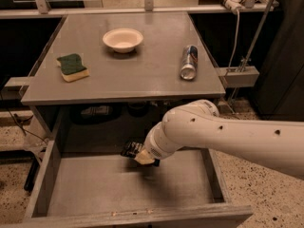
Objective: Pick rxbar chocolate from top drawer and place on counter
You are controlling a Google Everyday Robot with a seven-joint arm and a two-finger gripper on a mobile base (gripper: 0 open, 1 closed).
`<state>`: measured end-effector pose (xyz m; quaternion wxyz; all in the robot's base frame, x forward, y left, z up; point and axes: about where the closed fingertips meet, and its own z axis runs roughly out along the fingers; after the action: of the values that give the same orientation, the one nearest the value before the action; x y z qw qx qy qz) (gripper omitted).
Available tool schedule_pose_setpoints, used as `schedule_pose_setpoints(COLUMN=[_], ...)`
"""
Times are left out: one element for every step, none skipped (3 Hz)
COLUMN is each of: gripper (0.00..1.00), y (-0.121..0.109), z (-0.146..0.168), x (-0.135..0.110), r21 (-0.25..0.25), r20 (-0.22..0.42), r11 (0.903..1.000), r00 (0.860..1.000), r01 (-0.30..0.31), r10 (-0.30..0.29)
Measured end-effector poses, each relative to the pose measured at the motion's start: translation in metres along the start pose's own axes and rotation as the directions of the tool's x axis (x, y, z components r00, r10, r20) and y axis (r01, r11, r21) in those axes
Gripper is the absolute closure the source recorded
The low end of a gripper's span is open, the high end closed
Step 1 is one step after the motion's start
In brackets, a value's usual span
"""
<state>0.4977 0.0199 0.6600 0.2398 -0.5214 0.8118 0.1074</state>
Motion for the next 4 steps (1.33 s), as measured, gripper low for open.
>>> schedule_pose_setpoints(gripper=[1.00,1.00,1.00,1.00], y=[-0.008,-0.011,-0.016,-0.027], z=[-0.041,-0.089,-0.137,-0.176], x=[-0.015,-0.031,-0.055,-0.086], r21=[0.053,0.112,0.178,0.226], r20=[0.000,-0.025,-0.055,-0.079], r11=[0.9981,0.9926,0.9832,0.9741], r00=[1.000,0.998,0.997,0.996], r01=[-0.030,-0.047,-0.041,-0.010], r10=[0.031,0.050,0.051,0.028])
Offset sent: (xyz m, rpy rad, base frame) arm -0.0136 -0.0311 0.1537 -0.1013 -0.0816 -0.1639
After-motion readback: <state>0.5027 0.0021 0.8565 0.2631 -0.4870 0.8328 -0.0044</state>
